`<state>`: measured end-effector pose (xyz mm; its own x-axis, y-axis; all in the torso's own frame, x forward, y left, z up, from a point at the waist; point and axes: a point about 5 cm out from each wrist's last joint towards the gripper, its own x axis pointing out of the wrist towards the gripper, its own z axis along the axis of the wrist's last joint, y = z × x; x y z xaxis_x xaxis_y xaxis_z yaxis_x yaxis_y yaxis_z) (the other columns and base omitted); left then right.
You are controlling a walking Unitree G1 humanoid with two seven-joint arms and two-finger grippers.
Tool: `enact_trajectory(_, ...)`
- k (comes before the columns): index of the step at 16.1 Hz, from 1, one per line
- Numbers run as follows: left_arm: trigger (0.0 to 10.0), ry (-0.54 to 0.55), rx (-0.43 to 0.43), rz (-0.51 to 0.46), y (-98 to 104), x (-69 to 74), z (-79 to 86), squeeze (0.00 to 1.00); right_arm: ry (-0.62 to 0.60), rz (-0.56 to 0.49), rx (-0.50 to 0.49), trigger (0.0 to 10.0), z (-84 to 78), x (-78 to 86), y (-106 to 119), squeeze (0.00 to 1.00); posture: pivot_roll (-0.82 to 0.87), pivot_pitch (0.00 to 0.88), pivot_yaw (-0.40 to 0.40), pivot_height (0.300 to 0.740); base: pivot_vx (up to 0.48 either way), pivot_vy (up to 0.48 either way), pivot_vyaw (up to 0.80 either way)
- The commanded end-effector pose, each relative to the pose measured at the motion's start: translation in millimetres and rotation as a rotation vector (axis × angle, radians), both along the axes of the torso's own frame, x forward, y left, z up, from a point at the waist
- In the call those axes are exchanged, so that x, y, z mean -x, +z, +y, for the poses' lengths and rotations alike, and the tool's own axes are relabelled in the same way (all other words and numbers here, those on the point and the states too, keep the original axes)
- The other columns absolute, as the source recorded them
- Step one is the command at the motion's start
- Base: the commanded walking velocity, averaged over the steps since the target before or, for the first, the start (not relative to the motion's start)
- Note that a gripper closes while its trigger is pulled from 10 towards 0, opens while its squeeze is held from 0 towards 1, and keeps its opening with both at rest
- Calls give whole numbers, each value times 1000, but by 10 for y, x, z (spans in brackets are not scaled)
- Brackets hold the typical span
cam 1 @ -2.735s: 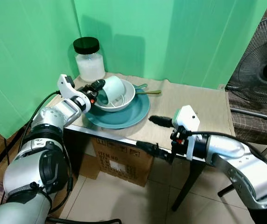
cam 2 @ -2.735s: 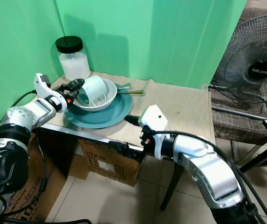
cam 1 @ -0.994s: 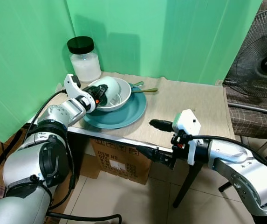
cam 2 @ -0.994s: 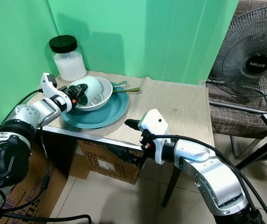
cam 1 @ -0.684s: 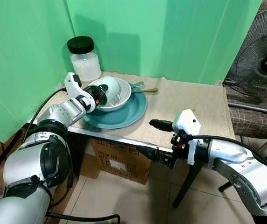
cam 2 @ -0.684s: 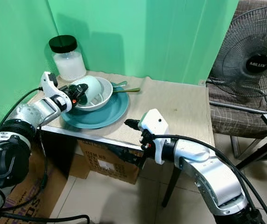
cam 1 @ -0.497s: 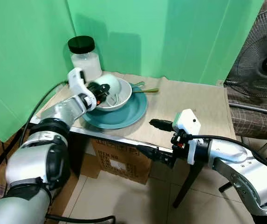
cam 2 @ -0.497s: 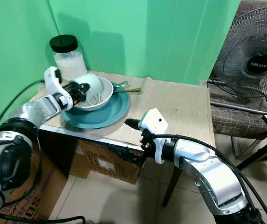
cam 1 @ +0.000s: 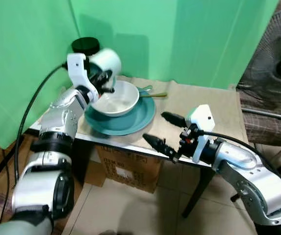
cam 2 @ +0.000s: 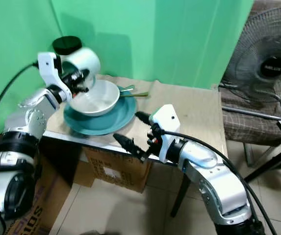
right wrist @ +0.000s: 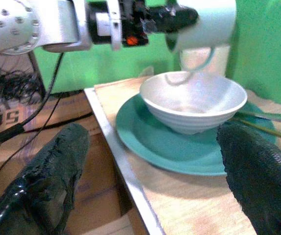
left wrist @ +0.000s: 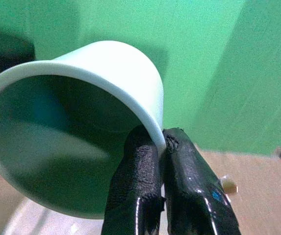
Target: Setting the table
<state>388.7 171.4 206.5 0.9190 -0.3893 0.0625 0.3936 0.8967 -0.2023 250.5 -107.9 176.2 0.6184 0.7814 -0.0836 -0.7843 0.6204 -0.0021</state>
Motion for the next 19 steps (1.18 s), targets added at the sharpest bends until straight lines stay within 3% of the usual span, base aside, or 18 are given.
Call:
enact_trajectory(1,0,6,-54,-84,155,41,-30,0,-38,-22,-27,10000,-23,2,41,0,-114,0,87,740,0,0,0)
enact_trajectory(2,0,20,-87,-168,246,135,-64,0,-75,-38,-56,10000,2,-14,60,0,-108,0,105,740,0,0,0)
enact_trajectory(3,0,19,-88,-191,275,178,-82,0,-89,-44,-67,10000,14,-20,68,0,-105,0,108,740,0,0,0)
enact_trajectory(4,0,35,-122,-250,338,342,-126,0,-155,-63,-133,10000,57,-49,108,0,-80,0,122,740,0,0,0)
enact_trajectory(6,0,37,-162,-280,348,484,-168,0,-204,-72,-169,10000,83,-56,114,0,-64,0,117,740,0,0,0)
enact_trajectory(9,0,53,-198,-285,325,632,-191,0,-254,-73,-204,10000,104,-41,101,0,-54,0,106,740,0,0,0)
enact_trajectory(12,0,53,-202,-273,283,900,-248,0,-363,-83,-229,10000,17,0,70,0,-42,0,93,740,0,0,0)
enact_trajectory(14,0,74,-240,-249,216,1024,-256,0,-430,-92,-242,10000,-34,38,59,0,-45,0,92,740,0,0,0)
enact_trajectory(15,0,52,-311,-233,161,1118,-265,0,-502,-100,-254,10000,-95,54,62,0,-41,0,87,740,0,0,0)
enact_trajectory(16,3569,41,-384,-229,121,1168,-261,0,-542,-112,-257,10000,-138,57,69,0,-39,0,85,740,0,0,0)
enact_trajectory(17,10000,45,-416,-224,97,1212,-245,0,-568,-128,-257,10000,-172,61,82,0,-43,0,85,740,0,0,0)
enact_trajectory(19,10000,84,-395,-180,59,1326,-209,0,-612,-132,-239,10000,-242,80,66,0,-47,0,86,740,0,0,0)
